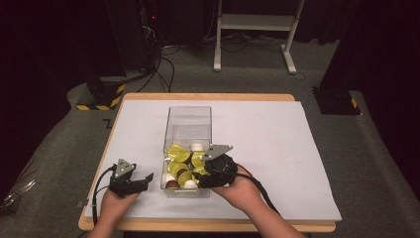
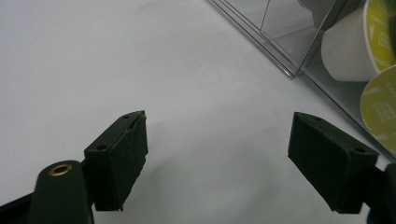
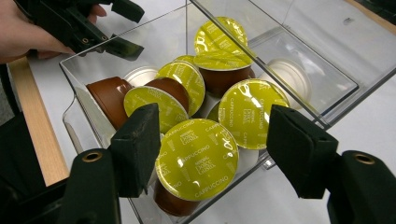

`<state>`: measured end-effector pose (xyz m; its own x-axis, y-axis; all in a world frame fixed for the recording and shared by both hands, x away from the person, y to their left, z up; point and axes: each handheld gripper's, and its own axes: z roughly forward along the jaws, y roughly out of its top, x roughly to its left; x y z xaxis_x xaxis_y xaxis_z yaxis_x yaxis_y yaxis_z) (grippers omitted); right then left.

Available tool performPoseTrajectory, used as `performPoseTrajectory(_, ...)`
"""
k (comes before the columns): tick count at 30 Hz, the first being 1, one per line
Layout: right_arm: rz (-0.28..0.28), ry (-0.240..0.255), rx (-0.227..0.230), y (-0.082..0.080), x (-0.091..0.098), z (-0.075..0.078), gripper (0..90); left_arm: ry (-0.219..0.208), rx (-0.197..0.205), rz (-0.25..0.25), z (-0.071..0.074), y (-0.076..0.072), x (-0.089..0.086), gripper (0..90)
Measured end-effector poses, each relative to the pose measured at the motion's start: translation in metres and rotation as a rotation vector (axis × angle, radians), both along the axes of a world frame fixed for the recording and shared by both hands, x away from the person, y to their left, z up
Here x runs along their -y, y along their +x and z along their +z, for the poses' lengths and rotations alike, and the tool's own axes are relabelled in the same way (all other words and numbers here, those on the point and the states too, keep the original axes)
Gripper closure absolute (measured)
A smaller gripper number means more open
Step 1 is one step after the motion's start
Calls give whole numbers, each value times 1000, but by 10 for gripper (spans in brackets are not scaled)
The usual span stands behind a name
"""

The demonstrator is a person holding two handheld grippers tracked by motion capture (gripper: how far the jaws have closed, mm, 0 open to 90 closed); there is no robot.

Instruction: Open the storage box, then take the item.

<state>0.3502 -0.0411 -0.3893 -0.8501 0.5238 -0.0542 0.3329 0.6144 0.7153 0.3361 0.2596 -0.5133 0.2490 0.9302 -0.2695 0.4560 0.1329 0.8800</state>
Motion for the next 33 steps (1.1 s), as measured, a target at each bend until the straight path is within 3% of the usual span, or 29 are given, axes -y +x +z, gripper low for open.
performPoseTrajectory(6, 24, -28, -32, 3, -3, 2, 348, -19, 2, 0, 0, 1, 1, 202)
performPoseTrajectory(18, 45, -75, -32, 4, -5, -3, 300, -25, 0, 5, 0, 1, 2, 202)
performPoseTrajectory(23, 52, -80, -33, 4, -6, -4, 297, -2, -2, -8, 0, 0, 1, 202)
performPoseTrajectory(25, 61, -90, -32, 3, -8, -5, 290, -26, 0, 3, 0, 1, 2, 202)
performPoseTrajectory(31, 71, -128, -33, 4, -13, -10, 282, -14, 5, -13, 0, 0, 0, 202)
performPoseTrajectory(33, 79, -138, -36, 4, -15, -12, 282, -29, 8, -5, 0, 0, 1, 202)
